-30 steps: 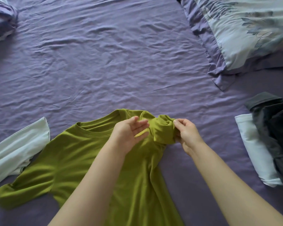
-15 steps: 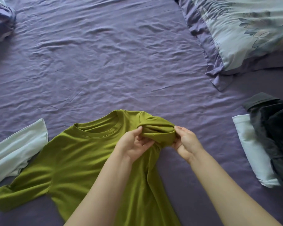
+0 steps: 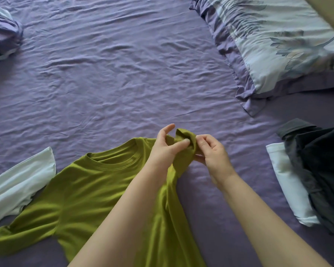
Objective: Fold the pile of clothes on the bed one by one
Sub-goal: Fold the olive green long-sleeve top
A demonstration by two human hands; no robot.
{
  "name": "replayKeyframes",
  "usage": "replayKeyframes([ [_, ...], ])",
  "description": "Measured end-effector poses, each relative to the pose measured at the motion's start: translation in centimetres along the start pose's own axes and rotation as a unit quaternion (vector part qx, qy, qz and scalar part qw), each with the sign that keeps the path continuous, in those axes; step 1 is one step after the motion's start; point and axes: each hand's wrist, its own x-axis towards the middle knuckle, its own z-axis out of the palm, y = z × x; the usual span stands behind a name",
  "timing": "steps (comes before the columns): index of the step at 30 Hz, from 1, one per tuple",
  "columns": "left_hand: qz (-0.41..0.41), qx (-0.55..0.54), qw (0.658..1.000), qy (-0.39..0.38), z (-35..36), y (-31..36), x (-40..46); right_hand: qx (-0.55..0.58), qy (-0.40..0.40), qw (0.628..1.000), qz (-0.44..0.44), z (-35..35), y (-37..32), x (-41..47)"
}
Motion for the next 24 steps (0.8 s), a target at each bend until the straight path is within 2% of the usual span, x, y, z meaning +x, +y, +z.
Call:
replayKeyframes([
  [3,0.019,0.159,0.986,0.044,0.8,0.5,0.3,0.047,0.012,0.998,0.051,-0.2,-1.1,0.3],
  [6,0.054,0.192,0.977,0.069,1.3,1.1,0.7,0.034,-0.046,0.997,0.045,-0.8,-1.3,0.5],
  [9,0.093,0.261,0.959,0.064,1.3,1.7,0.9,0.031,-0.025,0.999,0.015,-1.2,-1.5,0.8],
  [12,0.105,0.267,0.956,0.067,1.0,2.3,1.0,0.059,-0.023,0.998,0.031,-1.9,-1.8,1.4],
  [14,0.078,0.214,0.972,0.056,0.7,2.8,1.2,0.084,-0.061,0.993,0.055,-2.5,-1.9,1.7],
  [16,0.005,0.088,0.996,-0.001,0.7,3.3,1.2,0.093,-0.082,0.989,0.081,-2.8,-1.9,1.8],
  [18,-0.044,-0.015,0.999,-0.028,1.1,3.4,1.3,0.076,-0.064,0.991,0.089,-3.0,-1.7,2.0],
  [21,-0.043,-0.075,0.996,-0.017,1.6,3.1,1.6,0.069,-0.03,0.994,0.073,-3.2,-1.3,2.2],
  [22,-0.036,-0.084,0.996,-0.022,1.8,3.1,1.6,0.047,-0.033,0.997,0.057,-3.4,-1.1,2.1],
  [24,-0.027,-0.063,0.997,-0.036,2.2,3.4,1.7,-0.091,-0.034,0.995,0.01,-3.8,-1.0,1.9],
])
